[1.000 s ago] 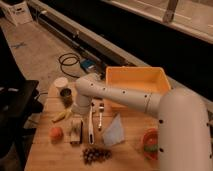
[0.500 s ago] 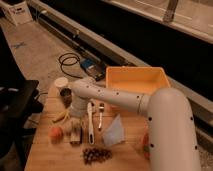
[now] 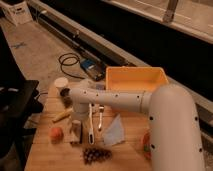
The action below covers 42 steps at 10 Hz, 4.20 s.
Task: Place eraser in plastic cup
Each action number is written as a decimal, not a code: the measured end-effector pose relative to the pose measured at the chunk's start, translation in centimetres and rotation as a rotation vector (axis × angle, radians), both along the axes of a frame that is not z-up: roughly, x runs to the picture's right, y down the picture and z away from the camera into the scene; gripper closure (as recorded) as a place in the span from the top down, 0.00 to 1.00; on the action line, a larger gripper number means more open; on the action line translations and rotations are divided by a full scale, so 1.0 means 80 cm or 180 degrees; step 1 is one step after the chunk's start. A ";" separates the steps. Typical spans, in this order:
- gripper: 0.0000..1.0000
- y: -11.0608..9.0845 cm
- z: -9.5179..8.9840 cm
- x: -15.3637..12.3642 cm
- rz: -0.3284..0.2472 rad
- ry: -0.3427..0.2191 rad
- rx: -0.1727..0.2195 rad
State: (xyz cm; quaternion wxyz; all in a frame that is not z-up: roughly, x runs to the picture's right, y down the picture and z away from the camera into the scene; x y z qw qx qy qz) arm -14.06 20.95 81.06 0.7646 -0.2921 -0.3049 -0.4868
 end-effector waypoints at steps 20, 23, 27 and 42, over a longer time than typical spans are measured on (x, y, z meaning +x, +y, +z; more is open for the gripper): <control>0.00 -0.094 -0.058 0.042 0.0370 -0.0102 0.0102; 0.00 -0.185 -0.064 0.086 0.0426 -0.0035 0.0269; 0.00 -0.296 -0.039 0.127 0.0493 -0.0013 0.0439; 0.00 -0.387 0.043 0.078 0.0678 0.0118 0.0503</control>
